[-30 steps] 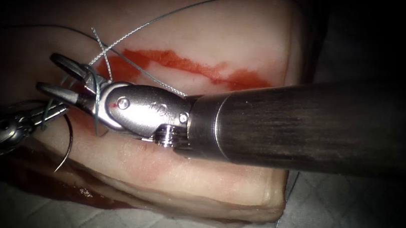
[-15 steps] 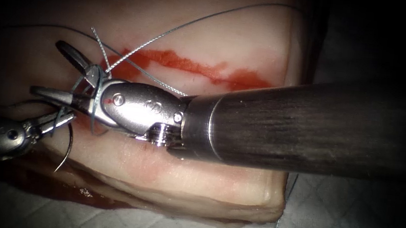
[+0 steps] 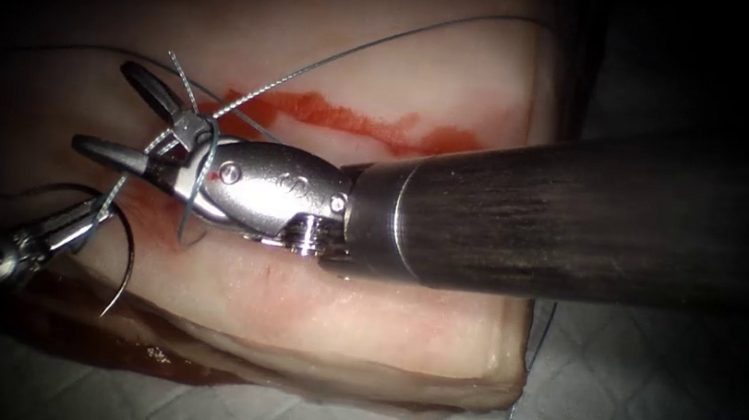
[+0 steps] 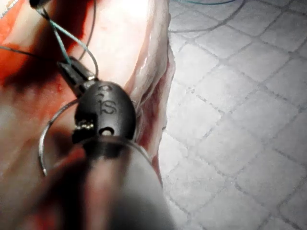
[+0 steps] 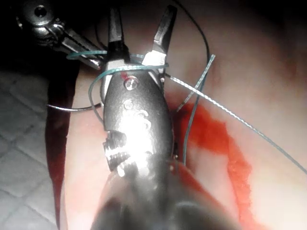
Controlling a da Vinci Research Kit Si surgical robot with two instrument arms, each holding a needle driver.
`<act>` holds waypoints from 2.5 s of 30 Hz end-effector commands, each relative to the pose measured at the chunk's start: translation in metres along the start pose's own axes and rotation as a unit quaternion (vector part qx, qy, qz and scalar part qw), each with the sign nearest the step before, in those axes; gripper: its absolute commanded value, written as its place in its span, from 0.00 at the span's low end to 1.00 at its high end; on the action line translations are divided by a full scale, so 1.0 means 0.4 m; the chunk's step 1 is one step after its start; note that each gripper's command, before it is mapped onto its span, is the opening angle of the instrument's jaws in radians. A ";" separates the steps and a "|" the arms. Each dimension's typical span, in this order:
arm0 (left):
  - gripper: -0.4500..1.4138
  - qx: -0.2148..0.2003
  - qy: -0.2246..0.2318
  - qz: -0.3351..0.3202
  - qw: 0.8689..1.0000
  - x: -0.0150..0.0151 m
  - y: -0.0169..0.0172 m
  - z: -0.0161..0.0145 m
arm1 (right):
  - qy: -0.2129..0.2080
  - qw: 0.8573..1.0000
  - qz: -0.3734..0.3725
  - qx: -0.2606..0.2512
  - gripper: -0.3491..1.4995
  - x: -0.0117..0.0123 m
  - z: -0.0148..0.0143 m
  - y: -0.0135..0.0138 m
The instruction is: Wound Closure
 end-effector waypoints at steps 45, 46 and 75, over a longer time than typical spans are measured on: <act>0.00 0.013 -0.079 -0.096 0.992 -0.0191 -0.0090 -0.0064 | 0.020 0.993 0.089 0.071 0.35 0.0030 -0.0009 -0.0045; 0.00 0.026 -0.080 -0.109 0.990 -0.0204 -0.0098 -0.0053 | 0.020 0.994 0.088 0.069 0.35 0.0032 -0.0010 -0.0044; 0.00 0.193 -0.060 -0.295 0.934 -0.0573 0.0168 0.0147 | 0.020 0.997 0.066 0.028 0.35 0.0106 -0.0016 -0.0004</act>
